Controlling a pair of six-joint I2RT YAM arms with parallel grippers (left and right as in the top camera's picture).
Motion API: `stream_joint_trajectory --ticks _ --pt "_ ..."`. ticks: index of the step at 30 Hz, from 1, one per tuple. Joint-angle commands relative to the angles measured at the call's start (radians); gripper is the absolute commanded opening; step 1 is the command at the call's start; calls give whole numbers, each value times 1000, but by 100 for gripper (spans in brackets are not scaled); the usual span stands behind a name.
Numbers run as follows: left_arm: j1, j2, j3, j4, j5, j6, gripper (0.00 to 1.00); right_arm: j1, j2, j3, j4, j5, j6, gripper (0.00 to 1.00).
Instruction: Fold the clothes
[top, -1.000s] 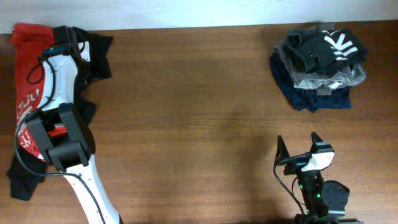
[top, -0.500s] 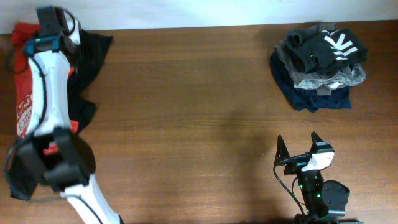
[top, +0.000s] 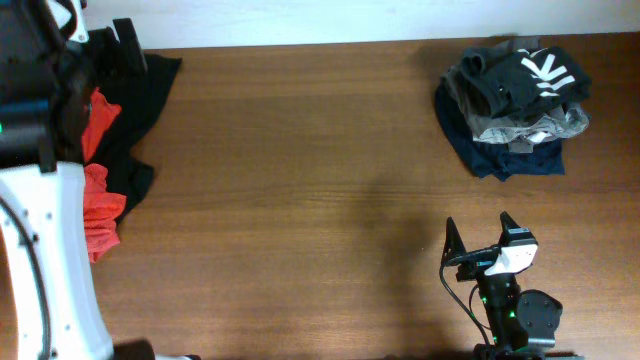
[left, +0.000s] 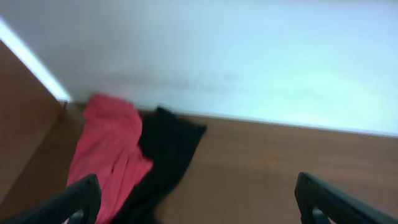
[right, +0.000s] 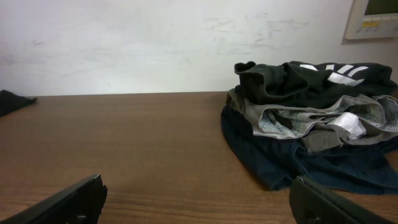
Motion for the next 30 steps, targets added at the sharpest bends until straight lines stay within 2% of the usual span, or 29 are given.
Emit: stream_joint_trajectory --ticks 1,6,12,15,21,30 --pt "1 -162 -184 118 39 -40 99 7 -11 -10 3 -13 5 98" --pt "1 -406 -606 425 50 -124 99 7 -11 -10 3 -13 5 99" --pt "1 -709 -1128 780 75 -164 99 7 -11 -10 3 -13 5 98" --pt "-1 -855 -1337 892 74 -164 99 7 -11 -10 3 -13 5 99" --pt "-1 -1126 -1633 923 74 -225 99 7 -11 -10 3 -13 5 98" --pt "-42 -1366 -1840 922 67 -241 99 7 -11 -10 3 -13 5 99"
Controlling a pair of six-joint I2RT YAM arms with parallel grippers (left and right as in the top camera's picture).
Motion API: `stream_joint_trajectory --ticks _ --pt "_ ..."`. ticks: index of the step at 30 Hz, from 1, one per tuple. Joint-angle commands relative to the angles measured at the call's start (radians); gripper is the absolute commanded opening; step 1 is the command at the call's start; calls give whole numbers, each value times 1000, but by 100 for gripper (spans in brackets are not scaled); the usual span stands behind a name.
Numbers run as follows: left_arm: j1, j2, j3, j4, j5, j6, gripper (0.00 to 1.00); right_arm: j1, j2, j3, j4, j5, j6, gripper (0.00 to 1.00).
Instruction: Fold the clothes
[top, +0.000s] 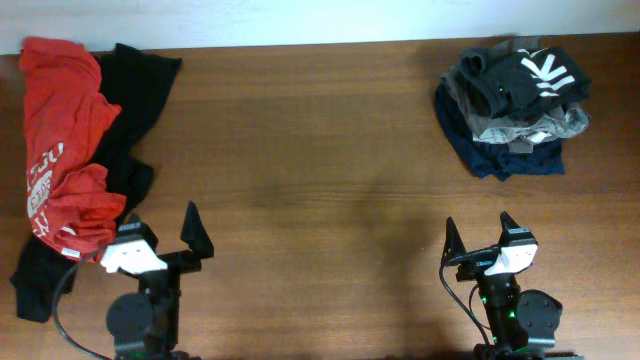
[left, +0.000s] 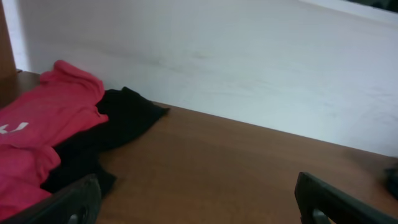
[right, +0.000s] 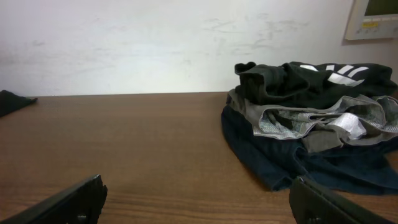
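Note:
A red T-shirt (top: 62, 140) lies crumpled over a black garment (top: 135, 95) at the table's far left; both show in the left wrist view, the red T-shirt (left: 43, 134) and the black garment (left: 118, 118). At the far right sits a pile of clothes (top: 515, 100) with a black printed top on grey and navy pieces, also seen as the pile of clothes (right: 311, 124). My left gripper (top: 165, 232) rests open near the front left, empty. My right gripper (top: 478, 235) rests open near the front right, empty.
The wooden table (top: 320, 190) runs up to a white wall (right: 155, 43) at the back. A wall panel (right: 373, 18) shows at the upper right of the right wrist view.
My left arm, which reached over the red and black clothes at the far left, now sits back at the front left. The red T-shirt lies spread further up the table. The right arm is unchanged.

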Motion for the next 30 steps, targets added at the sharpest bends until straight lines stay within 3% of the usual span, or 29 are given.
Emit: stream_joint_trajectory --ticks 1,9,15,30 --pt "-16 -79 -70 5 4 -16 99 6 -10 -9 2 -13 5 99" --pt "-31 -217 -186 6 -8 -16 99 6 -10 -9 2 -13 5 99" --pt "-32 -280 -190 -103 -56 -16 99 6 -10 -9 2 -13 5 99" --pt "-64 -278 -189 -122 -45 25 99 6 -10 -9 2 -13 5 99"
